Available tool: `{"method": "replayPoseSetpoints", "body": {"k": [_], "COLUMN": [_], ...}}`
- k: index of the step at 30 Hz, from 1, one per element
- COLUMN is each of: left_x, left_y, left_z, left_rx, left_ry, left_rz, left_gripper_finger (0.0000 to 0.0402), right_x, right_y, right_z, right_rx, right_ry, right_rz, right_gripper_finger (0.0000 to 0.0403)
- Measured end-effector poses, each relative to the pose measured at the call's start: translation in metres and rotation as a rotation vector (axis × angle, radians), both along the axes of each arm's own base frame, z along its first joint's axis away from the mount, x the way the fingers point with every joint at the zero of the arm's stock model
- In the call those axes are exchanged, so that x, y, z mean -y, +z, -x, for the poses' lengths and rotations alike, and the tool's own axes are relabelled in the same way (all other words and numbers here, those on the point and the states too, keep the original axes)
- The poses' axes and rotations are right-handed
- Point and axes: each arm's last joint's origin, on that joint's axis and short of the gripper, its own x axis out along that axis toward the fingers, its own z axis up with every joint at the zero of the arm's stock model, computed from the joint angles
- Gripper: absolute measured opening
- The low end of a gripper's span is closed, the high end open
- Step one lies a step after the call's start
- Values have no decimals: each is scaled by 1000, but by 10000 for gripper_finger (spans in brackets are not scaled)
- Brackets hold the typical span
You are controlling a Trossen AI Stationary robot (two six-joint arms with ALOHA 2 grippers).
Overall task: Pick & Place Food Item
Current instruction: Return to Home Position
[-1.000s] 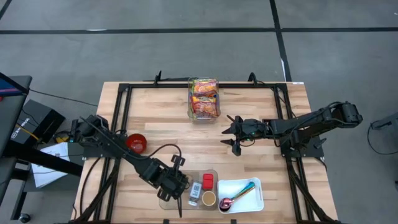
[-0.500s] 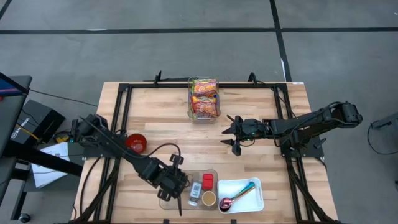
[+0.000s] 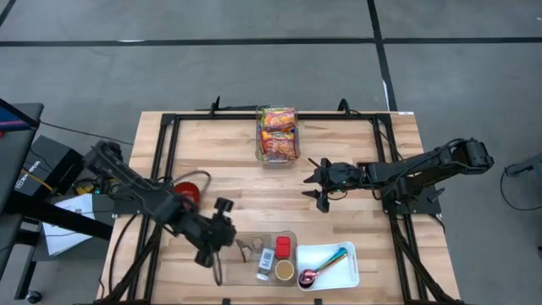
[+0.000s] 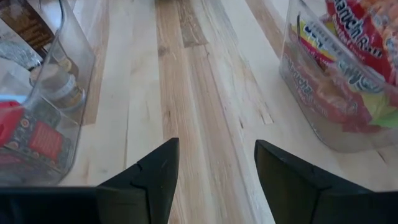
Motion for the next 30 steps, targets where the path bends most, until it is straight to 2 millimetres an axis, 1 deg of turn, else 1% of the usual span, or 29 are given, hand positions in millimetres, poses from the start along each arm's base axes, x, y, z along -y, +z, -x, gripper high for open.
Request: {"method": "replayPoseSetpoints", "body": {"k": [4, 6, 8, 10, 13, 16, 20, 22, 25, 27, 30], "left_x": [-12, -18, -27, -37, -54, -72, -95, -105, -125, -142, -162], "left_y": [24, 31, 31, 26, 10, -14, -49, -65, -87, -95, -103], "left_z": [19, 28, 39, 50, 66, 76, 72, 68, 65, 64, 67], "left_rx": [66, 96, 114, 129, 154, 232, 470, 599, 728, 770, 784], "left_ry": [3, 15, 33, 65, 130, 188, 223, 175, 125, 158, 162], "left_rz": [28, 27, 7, -9, -27, 5, 99, 142, 141, 124, 160], "left_gripper_finger": [103, 99, 95, 91, 84, 74, 54, 42, 24, 11, 2], "right_x": [1, 1, 1, 3, 8, 13, 18, 19, 22, 23, 24], "right_y": [-2, -3, -3, -4, -6, -6, -6, -6, -6, -6, -6], "right_z": [1, 2, 2, 3, 4, 4, 4, 4, 5, 5, 5], "right_rx": [-24, -36, -45, -57, -75, -76, -77, -77, -78, -78, -78], "right_ry": [1, 6, 9, 3, -17, -34, -49, -53, -62, -68, -73], "right_rz": [6, 14, 21, 26, 29, 32, 37, 39, 39, 38, 38], "right_gripper_finger": [202, 202, 202, 202, 202, 202, 202, 202, 202, 202, 202]}}
